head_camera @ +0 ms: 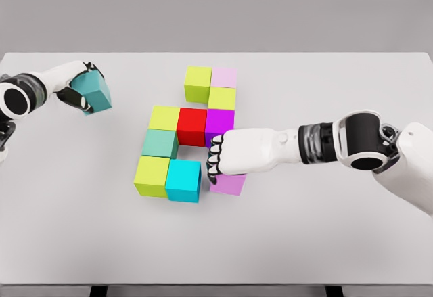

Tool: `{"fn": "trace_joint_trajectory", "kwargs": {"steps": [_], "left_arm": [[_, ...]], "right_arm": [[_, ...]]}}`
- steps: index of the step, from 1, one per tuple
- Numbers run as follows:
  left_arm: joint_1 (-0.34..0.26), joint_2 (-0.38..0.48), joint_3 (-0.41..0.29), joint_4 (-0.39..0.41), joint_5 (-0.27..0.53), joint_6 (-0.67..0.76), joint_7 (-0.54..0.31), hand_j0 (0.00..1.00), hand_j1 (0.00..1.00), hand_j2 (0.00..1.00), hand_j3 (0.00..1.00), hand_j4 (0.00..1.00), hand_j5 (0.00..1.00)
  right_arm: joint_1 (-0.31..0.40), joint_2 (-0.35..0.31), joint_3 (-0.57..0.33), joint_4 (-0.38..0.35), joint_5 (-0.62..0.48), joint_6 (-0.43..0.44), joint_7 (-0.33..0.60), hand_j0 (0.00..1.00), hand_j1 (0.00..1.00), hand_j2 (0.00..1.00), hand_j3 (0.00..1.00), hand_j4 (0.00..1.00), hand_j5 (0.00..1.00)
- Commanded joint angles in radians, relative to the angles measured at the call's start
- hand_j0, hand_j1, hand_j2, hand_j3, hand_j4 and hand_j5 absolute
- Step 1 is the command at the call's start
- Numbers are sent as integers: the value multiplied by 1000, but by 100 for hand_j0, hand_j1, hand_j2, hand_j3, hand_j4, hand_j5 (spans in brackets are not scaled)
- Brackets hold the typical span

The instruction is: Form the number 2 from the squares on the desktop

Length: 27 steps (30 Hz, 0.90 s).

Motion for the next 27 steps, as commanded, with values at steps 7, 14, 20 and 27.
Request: {"fn": "trace_joint_trajectory", "kwargs": {"steps": [7, 14, 20, 27], "left_arm": [[-43, -66, -11, 60, -47, -2, 1, 43, 43, 43, 43, 43, 43], [-80, -167, -13, 140, -127, -2, 1, 40, 40, 40, 40, 40, 40], [-130, -281, -13, 264, -234, -2, 1, 39, 39, 39, 39, 39, 39], [-184, -331, -13, 395, -293, -33, 1, 34, 34, 34, 34, 34, 34]], "right_arm": [[-3, -8, -6, 1, -6, 3, -1, 100, 100, 100, 100, 100, 100], [-3, -43, -105, 1, -24, 3, -1, 100, 100, 100, 100, 100, 100], [37, -243, -130, 1, -86, 3, -1, 100, 100, 100, 100, 100, 100], [72, -289, -98, 1, -74, 3, -1, 100, 100, 100, 100, 100, 100]]}}
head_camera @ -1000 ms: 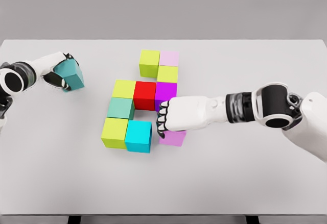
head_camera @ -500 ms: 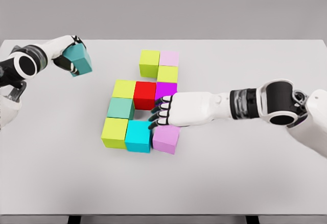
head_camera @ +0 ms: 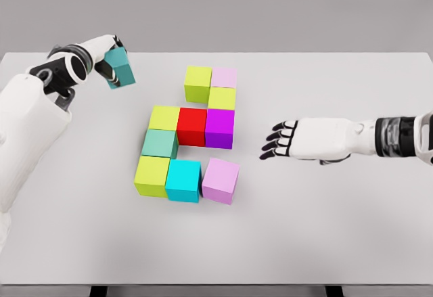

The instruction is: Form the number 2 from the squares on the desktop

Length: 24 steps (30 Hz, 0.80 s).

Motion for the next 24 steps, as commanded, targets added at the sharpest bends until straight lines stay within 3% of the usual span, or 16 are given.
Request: {"fn": "trace_joint_trajectory", "kwargs": {"steps": [1, 8, 13, 19, 24], "left_arm": [[0, -20, 0, 52, -20, -41, 2, 34, 34, 34, 34, 34, 34], [-22, -74, 0, 99, -71, -205, 2, 33, 33, 33, 33, 33, 33], [-72, -118, 2, 254, -124, -434, 2, 31, 31, 31, 31, 31, 31], [-75, -129, 0, 260, -128, -474, 2, 31, 31, 31, 31, 31, 31], [-86, -173, 2, 312, -169, -472, 2, 31, 31, 31, 31, 31, 31]], "right_arm": [[0, -7, 12, 0, 0, 3, 0, 100, 100, 100, 100, 100, 100], [-5, 30, 46, 0, 12, 3, 0, 100, 100, 100, 100, 100, 100], [-6, 42, 50, 2, 20, 3, 0, 100, 100, 100, 100, 100, 100], [-9, 45, 50, 0, 35, 3, 0, 100, 100, 100, 100, 100, 100], [-11, 61, 47, 0, 119, 3, 0, 100, 100, 100, 100, 100, 100]]}}
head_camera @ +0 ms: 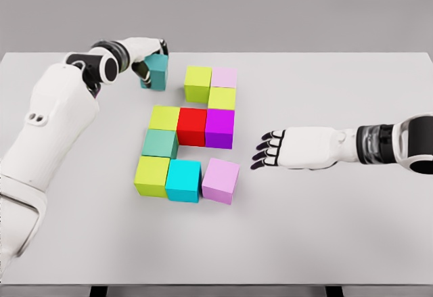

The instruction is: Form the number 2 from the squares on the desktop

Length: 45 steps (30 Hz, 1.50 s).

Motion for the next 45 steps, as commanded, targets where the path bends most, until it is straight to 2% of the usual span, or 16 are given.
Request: {"fn": "trace_joint_trajectory", "kwargs": {"steps": [1, 5, 8, 13, 29, 32, 45], "left_arm": [[0, -15, 1, 19, -11, -4, 2, 30, 30, 30, 30, 30, 30], [2, -18, 1, 17, -11, -4, 3, 30, 30, 30, 30, 30, 30], [5, -26, 1, 17, -11, -4, 94, 29, 29, 29, 29, 29, 29], [8, -26, 1, 17, -10, -4, 146, 28, 28, 28, 28, 28, 28], [52, -28, 3, -24, -5, -44, 146, 27, 27, 27, 27, 27, 27], [74, -26, 3, -55, -6, -57, 146, 27, 27, 27, 27, 27, 27], [74, -9, 4, -58, 1, -57, 145, 27, 27, 27, 27, 27, 27]], "right_arm": [[0, 9, -1, 0, 29, 2, 0, 100, 100, 100, 100, 100, 100], [-2, 23, 2, 0, 39, 2, 0, 100, 100, 100, 100, 100, 100], [-2, 32, 22, 0, 64, 2, 0, 100, 100, 100, 100, 100, 100], [-2, 43, 37, 0, 76, 2, 0, 100, 100, 100, 100, 100, 100], [-9, 69, 39, 0, 79, 2, 0, 100, 100, 100, 100, 100, 100], [-12, 75, 45, 0, 79, 2, 0, 100, 100, 100, 100, 100, 100], [-31, 90, 45, 1, 79, 2, 0, 100, 100, 100, 100, 100, 100]]}}
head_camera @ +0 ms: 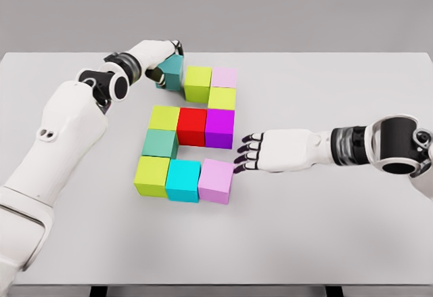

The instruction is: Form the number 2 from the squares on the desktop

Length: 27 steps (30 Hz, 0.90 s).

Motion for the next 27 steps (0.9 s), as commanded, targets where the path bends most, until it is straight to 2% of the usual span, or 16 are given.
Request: {"fn": "trace_joint_trajectory", "kwargs": {"steps": [1, 5, 9, 17, 22, 25, 26, 27], "left_arm": [[0, 8, 2, -1, 4, -1, 1, 27, 27, 27, 27, 27, 27], [2, 19, 9, -10, 7, -41, 2, 27, 27, 27, 27, 27, 27], [35, 43, 11, -74, 9, -41, 1, 26, 26, 26, 26, 26, 26], [37, 45, 12, -74, 18, -43, 3, 26, 26, 26, 26, 26, 26], [38, 43, 11, -74, 30, -43, 3, 29, 29, 29, 29, 29, 29], [38, 43, 11, -73, 30, -44, 3, 45, 45, 45, 45, 45, 45], [38, 43, 11, -73, 30, -44, 3, 48, 48, 48, 48, 48, 48], [38, 43, 11, -71, 30, -44, 3, 58, 58, 58, 58, 58, 58]], "right_arm": [[0, 6, -1, 1, -4, 2, 0, 100, 100, 100, 100, 100, 100], [-2, 11, -1, 2, -4, 2, 0, 100, 100, 100, 100, 100, 100], [-2, 11, -1, 4, -4, 2, 0, 100, 100, 100, 100, 100, 100], [-3, 7, -7, 6, -4, 2, 0, 100, 100, 100, 100, 100, 100], [-2, -27, -20, 7, -4, 2, 0, 100, 100, 100, 100, 100, 100], [6, -52, -141, 28, -27, 2, 0, 100, 100, 100, 100, 100, 100], [12, -50, -210, 51, -56, 2, 0, 100, 100, 100, 100, 100, 100], [26, -50, -306, 104, -142, 2, 0, 100, 100, 100, 100, 100, 100]]}}
